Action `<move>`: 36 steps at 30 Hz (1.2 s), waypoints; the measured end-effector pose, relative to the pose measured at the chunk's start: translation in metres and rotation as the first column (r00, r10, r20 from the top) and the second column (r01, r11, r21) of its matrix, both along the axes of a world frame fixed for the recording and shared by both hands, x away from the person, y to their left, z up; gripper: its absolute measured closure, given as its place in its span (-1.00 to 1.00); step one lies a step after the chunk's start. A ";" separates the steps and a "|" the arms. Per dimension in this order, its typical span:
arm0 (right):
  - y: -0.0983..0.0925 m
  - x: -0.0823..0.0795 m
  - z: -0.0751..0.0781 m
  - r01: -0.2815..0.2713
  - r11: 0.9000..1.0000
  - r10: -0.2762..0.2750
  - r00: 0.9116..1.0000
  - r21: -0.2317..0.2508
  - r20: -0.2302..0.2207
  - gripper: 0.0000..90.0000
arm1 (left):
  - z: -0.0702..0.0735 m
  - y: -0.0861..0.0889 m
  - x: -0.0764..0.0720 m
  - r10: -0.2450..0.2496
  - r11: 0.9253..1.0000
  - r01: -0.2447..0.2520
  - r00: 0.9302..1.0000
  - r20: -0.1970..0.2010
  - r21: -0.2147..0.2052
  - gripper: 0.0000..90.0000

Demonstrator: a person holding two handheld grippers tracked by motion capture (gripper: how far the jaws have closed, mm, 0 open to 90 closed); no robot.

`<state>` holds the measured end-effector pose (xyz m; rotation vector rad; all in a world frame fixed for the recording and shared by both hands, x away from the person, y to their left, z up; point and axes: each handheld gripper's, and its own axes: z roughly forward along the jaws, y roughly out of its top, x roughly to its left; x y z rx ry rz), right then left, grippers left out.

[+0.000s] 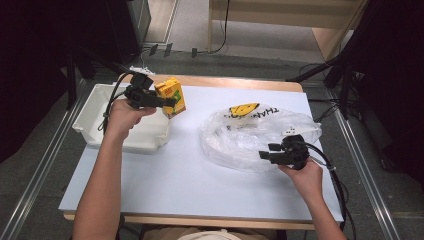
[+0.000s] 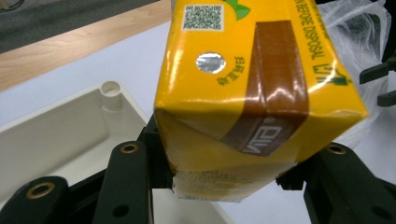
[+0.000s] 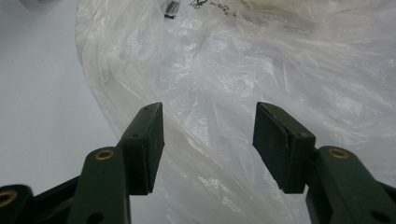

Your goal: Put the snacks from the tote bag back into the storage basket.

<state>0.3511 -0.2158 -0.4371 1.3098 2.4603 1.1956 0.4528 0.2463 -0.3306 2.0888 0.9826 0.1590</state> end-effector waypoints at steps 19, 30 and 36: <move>0.001 0.000 -0.001 -0.004 1.000 0.004 1.000 -0.002 -0.006 -0.02 | 0.002 0.021 0.002 0.069 0.998 -0.070 0.998 0.010 0.005 0.14; 0.002 0.000 -0.001 -0.006 1.000 0.006 1.000 -0.006 -0.010 -0.02 | 0.000 0.030 0.004 0.093 0.996 -0.093 0.996 0.010 0.018 0.14; 0.001 -0.001 -0.001 -0.002 1.000 0.002 1.000 -0.008 -0.005 -0.02 | 0.001 0.036 0.001 0.110 0.994 -0.110 0.994 0.011 0.021 0.14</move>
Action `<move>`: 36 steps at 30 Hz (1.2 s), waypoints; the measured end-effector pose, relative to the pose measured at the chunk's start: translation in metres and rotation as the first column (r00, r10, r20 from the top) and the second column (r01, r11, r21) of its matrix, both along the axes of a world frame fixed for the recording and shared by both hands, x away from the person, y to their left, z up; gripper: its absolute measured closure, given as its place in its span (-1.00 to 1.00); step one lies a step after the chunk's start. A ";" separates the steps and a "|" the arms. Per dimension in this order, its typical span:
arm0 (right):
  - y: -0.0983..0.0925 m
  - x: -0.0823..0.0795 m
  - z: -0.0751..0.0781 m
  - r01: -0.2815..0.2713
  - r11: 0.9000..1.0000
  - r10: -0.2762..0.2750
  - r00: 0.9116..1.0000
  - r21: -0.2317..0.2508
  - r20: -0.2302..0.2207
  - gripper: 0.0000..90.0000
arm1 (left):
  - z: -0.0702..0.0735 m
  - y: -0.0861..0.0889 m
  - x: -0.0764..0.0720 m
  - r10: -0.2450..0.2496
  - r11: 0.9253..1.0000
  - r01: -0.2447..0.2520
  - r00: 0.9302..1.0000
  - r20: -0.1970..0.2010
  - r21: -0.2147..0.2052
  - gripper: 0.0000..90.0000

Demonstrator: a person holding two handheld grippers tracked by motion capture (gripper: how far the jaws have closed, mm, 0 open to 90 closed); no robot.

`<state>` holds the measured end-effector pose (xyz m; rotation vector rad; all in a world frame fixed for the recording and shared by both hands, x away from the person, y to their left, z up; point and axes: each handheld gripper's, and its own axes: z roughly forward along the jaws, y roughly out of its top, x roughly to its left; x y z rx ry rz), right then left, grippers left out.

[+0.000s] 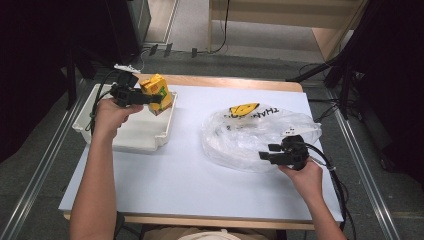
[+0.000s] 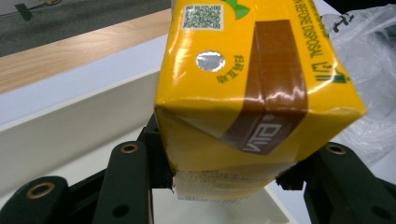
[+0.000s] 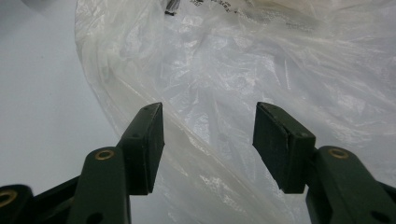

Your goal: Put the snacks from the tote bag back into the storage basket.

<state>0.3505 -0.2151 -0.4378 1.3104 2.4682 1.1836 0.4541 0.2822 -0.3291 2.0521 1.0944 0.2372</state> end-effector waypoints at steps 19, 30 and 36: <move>0.001 0.000 -0.001 -0.005 1.000 0.005 1.000 -0.002 -0.003 -0.02 | -0.011 0.019 0.007 0.047 0.999 -0.047 0.999 0.013 0.014 0.14; 0.001 0.000 -0.001 -0.007 1.000 0.007 1.000 -0.002 -0.002 -0.02 | -0.030 0.019 0.015 0.079 0.996 -0.078 0.997 -0.012 0.034 0.14; 0.001 0.000 -0.001 -0.007 1.000 0.007 1.000 -0.003 -0.002 -0.02 | -0.041 0.014 0.019 0.076 0.996 -0.075 0.997 -0.017 0.057 0.14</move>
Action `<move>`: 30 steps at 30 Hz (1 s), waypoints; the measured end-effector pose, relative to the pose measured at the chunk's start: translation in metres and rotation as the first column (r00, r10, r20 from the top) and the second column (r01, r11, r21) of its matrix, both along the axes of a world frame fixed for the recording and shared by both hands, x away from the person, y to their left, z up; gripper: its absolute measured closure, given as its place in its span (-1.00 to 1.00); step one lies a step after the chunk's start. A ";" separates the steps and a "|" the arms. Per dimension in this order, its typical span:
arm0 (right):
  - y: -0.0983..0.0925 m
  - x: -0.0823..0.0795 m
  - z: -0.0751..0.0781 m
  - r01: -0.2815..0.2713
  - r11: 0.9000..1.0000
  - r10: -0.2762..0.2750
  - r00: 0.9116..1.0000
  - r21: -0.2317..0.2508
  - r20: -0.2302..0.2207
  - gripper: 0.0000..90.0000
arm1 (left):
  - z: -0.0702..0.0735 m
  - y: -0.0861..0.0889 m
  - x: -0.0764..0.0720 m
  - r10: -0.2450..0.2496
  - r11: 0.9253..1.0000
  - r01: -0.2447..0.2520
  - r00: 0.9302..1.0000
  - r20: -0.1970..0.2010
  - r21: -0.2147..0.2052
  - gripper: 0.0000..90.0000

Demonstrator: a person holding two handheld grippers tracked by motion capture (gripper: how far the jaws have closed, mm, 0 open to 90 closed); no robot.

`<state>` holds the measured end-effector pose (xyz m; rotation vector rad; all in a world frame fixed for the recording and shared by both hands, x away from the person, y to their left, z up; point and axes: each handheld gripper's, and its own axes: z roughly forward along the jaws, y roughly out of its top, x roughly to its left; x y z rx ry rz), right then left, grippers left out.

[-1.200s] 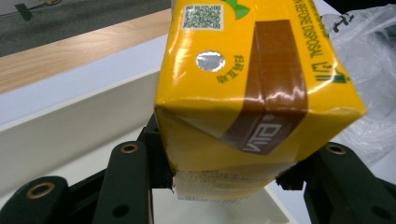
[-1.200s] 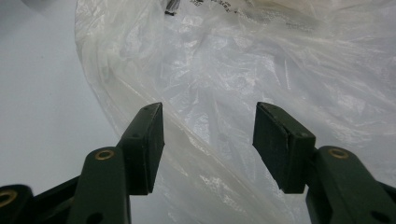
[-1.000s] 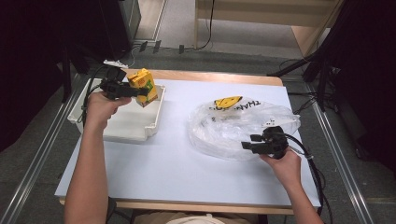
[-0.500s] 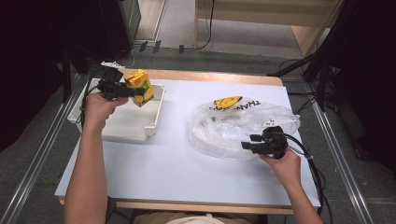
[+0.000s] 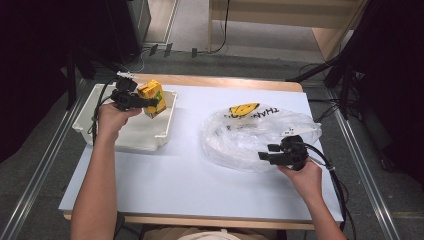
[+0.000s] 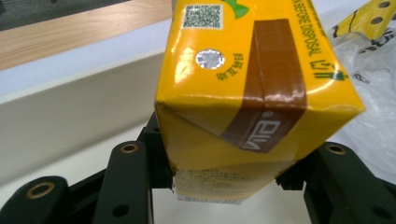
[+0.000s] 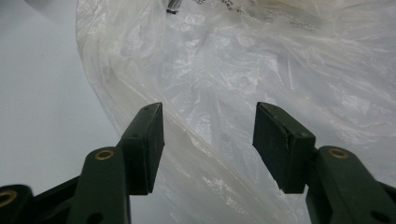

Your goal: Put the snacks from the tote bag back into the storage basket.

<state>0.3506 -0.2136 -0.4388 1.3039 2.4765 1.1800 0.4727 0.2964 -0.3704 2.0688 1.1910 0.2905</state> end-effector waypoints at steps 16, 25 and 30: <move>0.002 -0.002 0.000 0.000 1.000 0.000 1.000 0.001 0.008 -0.02 | -0.018 -0.003 0.011 0.002 1.000 -0.002 1.000 -0.013 -0.005 0.14; 0.002 -0.001 -0.001 -0.004 1.000 0.004 1.000 -0.001 0.003 -0.02 | -0.028 -0.005 0.012 0.018 1.000 -0.018 1.000 0.000 0.014 0.14; 0.002 -0.001 -0.001 -0.004 1.000 0.004 1.000 -0.001 0.003 -0.02 | -0.034 -0.010 0.014 0.021 1.000 -0.021 1.000 0.004 0.016 0.14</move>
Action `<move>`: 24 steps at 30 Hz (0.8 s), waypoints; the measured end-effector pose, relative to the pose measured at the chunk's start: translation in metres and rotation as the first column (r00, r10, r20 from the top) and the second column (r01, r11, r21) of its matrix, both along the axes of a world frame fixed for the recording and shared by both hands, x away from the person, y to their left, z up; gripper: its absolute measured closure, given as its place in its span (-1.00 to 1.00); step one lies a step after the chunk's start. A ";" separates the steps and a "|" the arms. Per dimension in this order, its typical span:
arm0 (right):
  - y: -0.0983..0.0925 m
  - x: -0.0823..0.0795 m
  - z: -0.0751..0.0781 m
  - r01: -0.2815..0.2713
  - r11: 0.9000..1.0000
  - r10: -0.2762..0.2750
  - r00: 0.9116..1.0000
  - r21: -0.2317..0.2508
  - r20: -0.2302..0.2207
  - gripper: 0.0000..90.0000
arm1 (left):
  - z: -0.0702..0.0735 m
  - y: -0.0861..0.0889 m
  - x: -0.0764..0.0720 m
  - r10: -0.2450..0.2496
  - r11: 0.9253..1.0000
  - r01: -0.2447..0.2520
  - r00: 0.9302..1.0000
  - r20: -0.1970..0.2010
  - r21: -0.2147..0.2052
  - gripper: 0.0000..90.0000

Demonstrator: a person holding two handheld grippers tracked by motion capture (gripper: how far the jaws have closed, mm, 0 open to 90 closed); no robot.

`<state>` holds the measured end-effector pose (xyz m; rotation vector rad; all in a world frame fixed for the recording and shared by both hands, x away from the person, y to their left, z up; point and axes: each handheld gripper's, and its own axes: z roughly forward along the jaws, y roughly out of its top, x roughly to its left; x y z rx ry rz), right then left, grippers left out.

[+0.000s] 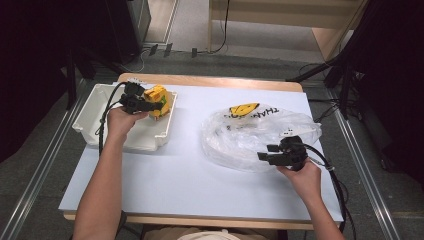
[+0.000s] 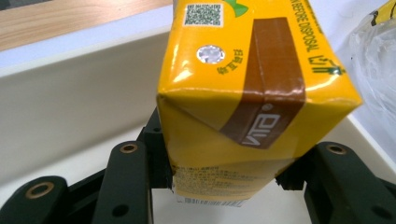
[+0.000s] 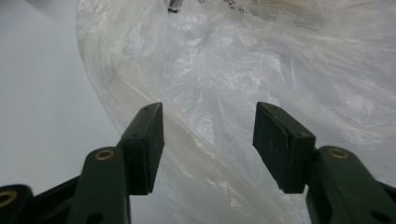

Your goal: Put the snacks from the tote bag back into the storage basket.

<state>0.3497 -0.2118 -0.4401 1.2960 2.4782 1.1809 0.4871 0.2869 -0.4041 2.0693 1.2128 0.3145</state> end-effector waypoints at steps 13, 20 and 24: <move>0.000 0.000 0.000 0.000 1.000 0.000 1.000 -0.004 -0.001 -0.02 | -0.012 -0.004 0.003 -0.007 1.000 0.007 1.000 0.016 0.008 0.13; 0.000 0.000 -0.001 0.000 1.000 0.000 1.000 -0.007 -0.003 -0.02 | -0.013 -0.002 0.003 -0.013 1.000 0.013 1.000 -0.009 0.004 0.09; 0.000 0.000 -0.001 -0.001 1.000 0.001 1.000 -0.009 -0.003 -0.02 | -0.012 -0.001 0.003 -0.019 1.000 0.019 1.000 -0.020 0.014 0.09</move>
